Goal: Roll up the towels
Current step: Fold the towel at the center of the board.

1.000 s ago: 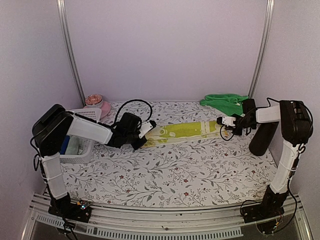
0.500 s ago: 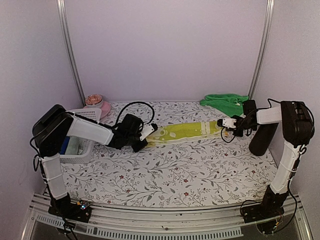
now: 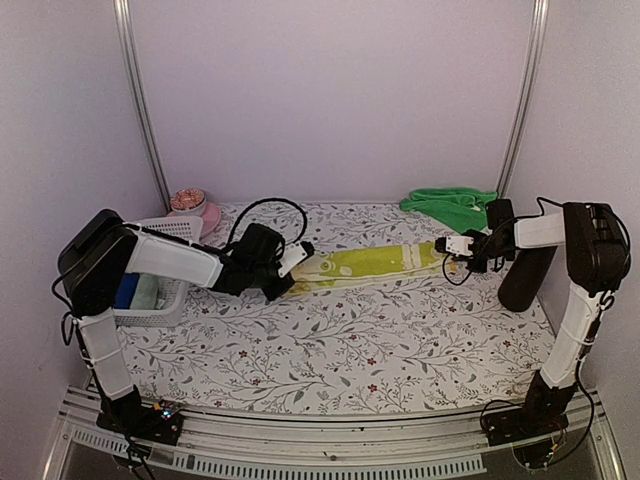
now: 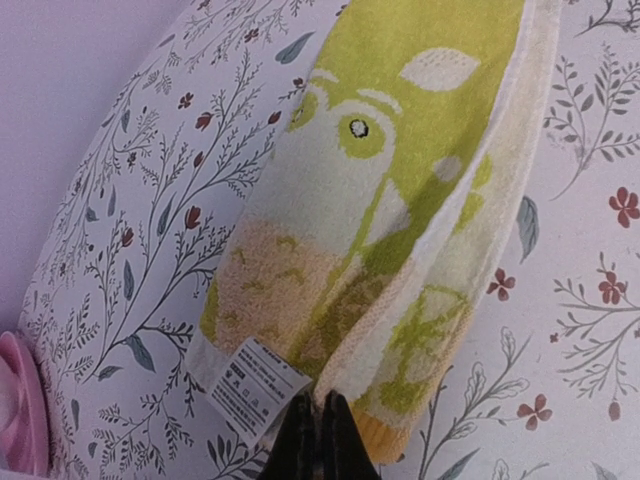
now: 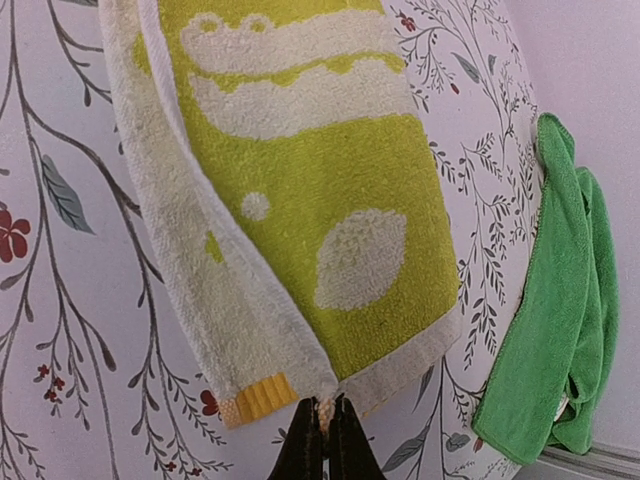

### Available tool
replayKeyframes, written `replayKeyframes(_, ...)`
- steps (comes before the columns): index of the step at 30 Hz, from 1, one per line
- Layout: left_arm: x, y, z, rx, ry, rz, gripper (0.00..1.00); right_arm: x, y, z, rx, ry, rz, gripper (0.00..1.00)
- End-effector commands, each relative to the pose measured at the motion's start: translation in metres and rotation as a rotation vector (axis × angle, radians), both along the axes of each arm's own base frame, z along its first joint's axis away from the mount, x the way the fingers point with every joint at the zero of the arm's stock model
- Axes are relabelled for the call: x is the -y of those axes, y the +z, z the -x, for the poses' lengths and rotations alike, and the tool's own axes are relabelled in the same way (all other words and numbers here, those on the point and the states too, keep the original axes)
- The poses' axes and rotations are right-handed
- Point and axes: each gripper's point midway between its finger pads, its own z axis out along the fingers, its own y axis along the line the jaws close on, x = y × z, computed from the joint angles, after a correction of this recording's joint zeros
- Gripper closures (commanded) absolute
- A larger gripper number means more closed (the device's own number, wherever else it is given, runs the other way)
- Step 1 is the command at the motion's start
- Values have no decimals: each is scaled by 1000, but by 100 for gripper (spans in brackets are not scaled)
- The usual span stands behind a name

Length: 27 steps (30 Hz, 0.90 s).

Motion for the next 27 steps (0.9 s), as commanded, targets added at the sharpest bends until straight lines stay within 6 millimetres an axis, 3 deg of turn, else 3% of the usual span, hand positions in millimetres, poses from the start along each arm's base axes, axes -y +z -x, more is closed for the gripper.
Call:
replayKeyframes(1, 4, 3, 6, -7, -9, -4, 100, 6, 9, 1, 21, -3, 12, 98)
replayKeyframes(13, 8, -9, 8, -47, -17, -44, 100, 10, -4, 7, -3, 3, 44, 97)
replayKeyframes(17, 11, -13, 8, -59, -22, -55, 100, 12, -8, 9, -10, 6, 58, 89)
replayKeyframes(21, 11, -14, 9, -71, -22, -65, 84, 13, -9, 12, -13, 12, 75, 75)
replayKeyframes(27, -1, -8, 9, -63, 29, -97, 55, 16, -3, 15, -4, 17, 92, 62)
